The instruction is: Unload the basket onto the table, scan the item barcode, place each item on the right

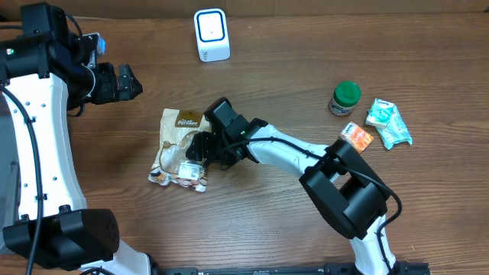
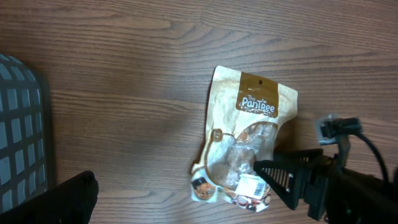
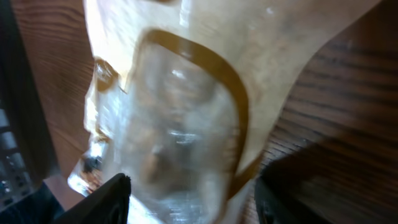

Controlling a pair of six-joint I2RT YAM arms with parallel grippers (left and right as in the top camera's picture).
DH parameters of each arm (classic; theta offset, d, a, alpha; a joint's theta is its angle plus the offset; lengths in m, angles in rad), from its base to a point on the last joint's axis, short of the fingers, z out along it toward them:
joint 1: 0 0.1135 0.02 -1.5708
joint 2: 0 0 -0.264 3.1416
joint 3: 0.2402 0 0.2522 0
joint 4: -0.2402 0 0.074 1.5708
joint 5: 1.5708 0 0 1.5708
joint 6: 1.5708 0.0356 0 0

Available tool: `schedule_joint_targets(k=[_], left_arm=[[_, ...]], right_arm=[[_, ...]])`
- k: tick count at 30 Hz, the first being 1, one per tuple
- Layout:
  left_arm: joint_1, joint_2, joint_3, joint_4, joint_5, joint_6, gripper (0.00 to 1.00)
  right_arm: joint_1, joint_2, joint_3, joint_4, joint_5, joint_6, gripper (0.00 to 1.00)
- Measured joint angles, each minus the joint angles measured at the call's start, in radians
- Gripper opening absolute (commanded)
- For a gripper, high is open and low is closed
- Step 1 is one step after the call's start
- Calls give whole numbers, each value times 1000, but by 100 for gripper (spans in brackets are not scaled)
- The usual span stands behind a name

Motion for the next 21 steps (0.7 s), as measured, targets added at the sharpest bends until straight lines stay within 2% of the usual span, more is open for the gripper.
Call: schedule_joint_targets(k=[3,8,9,12,18,21], left_arm=[[0,0,0,0,0,0,99],[0,0,0,0,0,0,100],[0,0,0,0,0,0,100],[0,0,0,0,0,0,100],[0,0,0,0,0,0,100],[0,0,0,0,0,0,99]], right_arm=[[6,9,0,9,8,17,47],[5,25,3,20,12,34,25],[5,29,3,23,10,32,18],[6,32,4,21,15,37,4],[2,37,9,-4,14,18,4],[-12,27,21,-81,7,-30,4]])
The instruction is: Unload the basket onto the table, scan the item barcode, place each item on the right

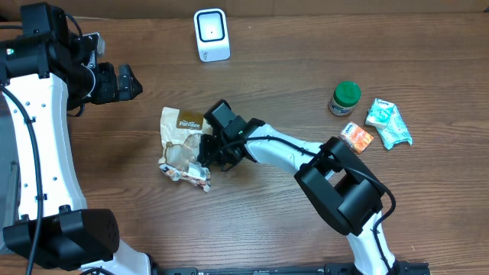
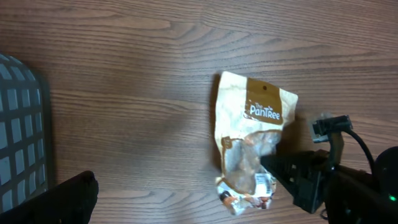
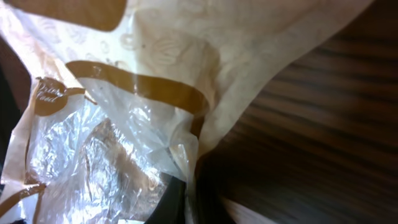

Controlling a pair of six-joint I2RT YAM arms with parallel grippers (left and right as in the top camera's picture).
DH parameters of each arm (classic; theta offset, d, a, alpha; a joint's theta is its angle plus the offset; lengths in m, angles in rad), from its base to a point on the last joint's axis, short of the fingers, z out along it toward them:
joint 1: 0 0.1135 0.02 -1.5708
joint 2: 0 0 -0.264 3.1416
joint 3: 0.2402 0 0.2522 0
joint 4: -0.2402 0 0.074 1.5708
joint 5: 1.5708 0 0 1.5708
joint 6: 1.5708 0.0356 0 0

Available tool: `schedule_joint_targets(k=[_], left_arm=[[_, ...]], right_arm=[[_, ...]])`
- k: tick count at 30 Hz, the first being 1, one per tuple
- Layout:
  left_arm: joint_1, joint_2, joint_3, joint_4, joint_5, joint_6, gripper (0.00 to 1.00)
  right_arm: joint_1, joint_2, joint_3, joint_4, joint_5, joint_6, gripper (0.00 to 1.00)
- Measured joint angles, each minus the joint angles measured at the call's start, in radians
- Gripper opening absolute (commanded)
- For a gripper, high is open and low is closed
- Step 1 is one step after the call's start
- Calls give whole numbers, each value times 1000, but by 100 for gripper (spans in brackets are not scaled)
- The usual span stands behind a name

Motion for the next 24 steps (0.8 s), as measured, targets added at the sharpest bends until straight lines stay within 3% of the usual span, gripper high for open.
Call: schedule_joint_targets(k=[9,10,11,12,13,21,24], left_arm=[[0,0,0,0,0,0,100],[0,0,0,0,0,0,99],[0,0,0,0,0,0,100],[0,0,0,0,0,0,99],[0,0,0,0,0,0,99],[0,0,0,0,0,0,100],[0,0,0,0,0,0,100]], right_arm=[[-43,-158,11,-309,235,-236,5],[-42,-185,11,-326,280,-254,11],[-42,-204,14,-333,328,-270,29],[-42,-206,15,-333,341,-277,33],[-42,-206,15,-332,349,-279,44],[-49,-206,15,-333,400,-294,47],[-89,-206,15,-338,350,-291,59]])
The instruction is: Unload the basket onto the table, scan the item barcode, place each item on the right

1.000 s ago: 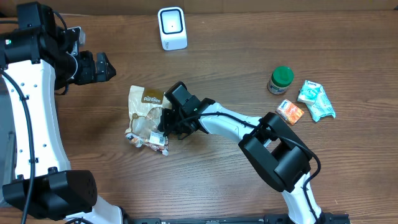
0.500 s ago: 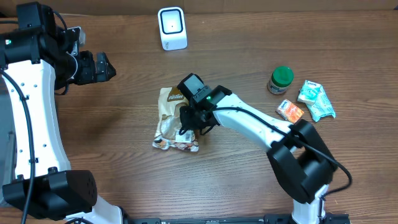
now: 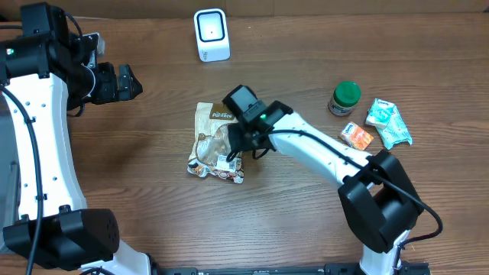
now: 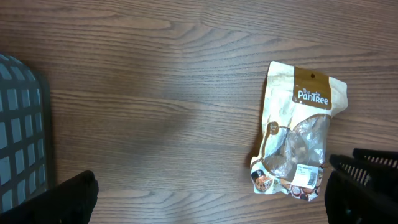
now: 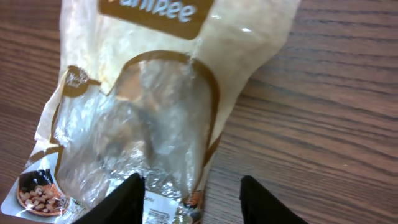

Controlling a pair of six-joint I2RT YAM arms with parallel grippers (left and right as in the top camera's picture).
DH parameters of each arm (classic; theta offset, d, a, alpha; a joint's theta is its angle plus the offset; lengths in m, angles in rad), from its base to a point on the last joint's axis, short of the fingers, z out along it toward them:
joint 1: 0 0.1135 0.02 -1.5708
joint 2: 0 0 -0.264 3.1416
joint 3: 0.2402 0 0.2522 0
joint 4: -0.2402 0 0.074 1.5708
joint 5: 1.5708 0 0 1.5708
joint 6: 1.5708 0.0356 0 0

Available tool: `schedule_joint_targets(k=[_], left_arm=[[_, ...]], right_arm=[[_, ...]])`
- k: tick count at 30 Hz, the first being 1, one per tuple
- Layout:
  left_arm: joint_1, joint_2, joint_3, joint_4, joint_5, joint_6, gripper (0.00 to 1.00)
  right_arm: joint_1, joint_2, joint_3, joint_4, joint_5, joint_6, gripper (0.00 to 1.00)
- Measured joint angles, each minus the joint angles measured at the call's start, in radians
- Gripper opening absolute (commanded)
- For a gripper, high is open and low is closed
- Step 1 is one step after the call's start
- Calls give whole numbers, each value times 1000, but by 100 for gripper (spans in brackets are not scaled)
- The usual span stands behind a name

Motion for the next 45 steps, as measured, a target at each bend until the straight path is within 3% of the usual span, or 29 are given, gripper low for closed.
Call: schedule_joint_targets(k=[4,10,15,35,45], left_arm=[[0,0,0,0,0,0,100],[0,0,0,0,0,0,99],[0,0,0,0,0,0,100],[0,0,0,47,1,-1,100],[0,0,0,-31,40,-95,98]], right_arm=[[-97,0,0,-28,-82,-11,70],[-245,0,0,-113,-212,-163,70],[-239,0,0,-126,-250,-230,70],[-238,0,-25,-160,-219,-248,75],[-238,0,-26,-159,-193,-248,75]])
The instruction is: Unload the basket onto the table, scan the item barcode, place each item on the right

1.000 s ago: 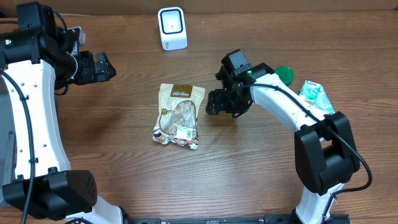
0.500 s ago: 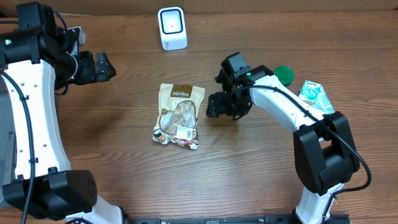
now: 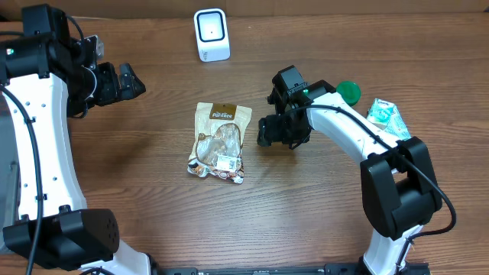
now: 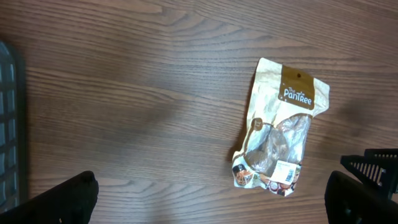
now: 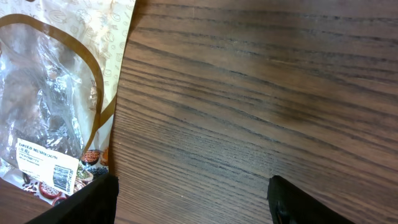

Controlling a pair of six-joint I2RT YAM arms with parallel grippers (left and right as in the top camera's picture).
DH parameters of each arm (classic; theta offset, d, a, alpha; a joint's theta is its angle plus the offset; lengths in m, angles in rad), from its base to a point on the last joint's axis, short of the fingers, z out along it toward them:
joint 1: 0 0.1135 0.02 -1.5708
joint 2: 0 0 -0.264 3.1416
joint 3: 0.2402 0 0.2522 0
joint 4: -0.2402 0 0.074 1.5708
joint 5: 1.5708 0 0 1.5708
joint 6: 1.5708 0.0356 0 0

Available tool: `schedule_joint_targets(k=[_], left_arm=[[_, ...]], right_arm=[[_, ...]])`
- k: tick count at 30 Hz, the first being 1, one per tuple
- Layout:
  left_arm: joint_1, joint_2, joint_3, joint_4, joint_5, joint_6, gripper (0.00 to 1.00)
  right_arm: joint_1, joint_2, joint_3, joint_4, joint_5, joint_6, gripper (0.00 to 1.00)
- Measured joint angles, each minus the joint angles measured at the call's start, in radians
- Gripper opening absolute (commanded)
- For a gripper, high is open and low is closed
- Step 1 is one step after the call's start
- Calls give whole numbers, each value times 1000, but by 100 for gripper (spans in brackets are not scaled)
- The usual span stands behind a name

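Observation:
A tan PanTree snack pouch (image 3: 220, 143) lies flat mid-table, clear window up, with a white barcode label (image 3: 226, 162) at its near end. The white scanner (image 3: 212, 34) stands at the back edge. My right gripper (image 3: 276, 131) hovers open and empty just right of the pouch, apart from it. The right wrist view has the pouch (image 5: 56, 93) and its label (image 5: 46, 165) at the left, and bare wood between the right gripper's (image 5: 193, 199) tips. My left gripper (image 3: 126, 80) is open at the far left, high above the table; its view shows the pouch (image 4: 280, 134) below.
A green-lidded jar (image 3: 348, 92), partly behind my right arm, and a teal packet (image 3: 386, 118) sit at the right. A grey basket (image 4: 6, 124) edges into the left wrist view.
My right gripper was over the pouch's right side and now stands to the right of it, open with nothing in it. The pouch lies where it was. The left arm shifted slightly.
The pouch first lay further left with my right gripper at its right edge. Then it was bunched up at the gripper. By 1.5 s ago it lay flat further right, label up, with the gripper open over it. Now the gripper is off to the right.

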Motion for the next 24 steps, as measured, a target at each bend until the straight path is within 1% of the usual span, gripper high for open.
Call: schedule_joint_targets(k=[1,2,3,4,5,10,15,21,24], left_arm=[[0,0,0,-2,3,-3,72],[0,0,0,-4,8,-5,59],[0,0,0,-5,21,-13,26],[0,0,0,-4,30,-15,9],[-4,0,0,-2,42,-16,4],[-64,0,-27,41,76,-16,4],[-167,1,-165,128,97,-19,4],[-248,0,-399,341,192,-23,4],[-286,0,-522,477,233,-52,4]], right_arm=[[0,0,0,1,0,0,75],[0,0,0,2,1,0,75],[0,0,0,2,1,0,75],[0,0,0,3,3,1,75],[0,0,0,6,3,0,75],[0,0,0,14,3,0,75],[0,0,0,13,3,0,75],[0,0,0,23,3,2,75],[0,0,0,19,5,6,75]])
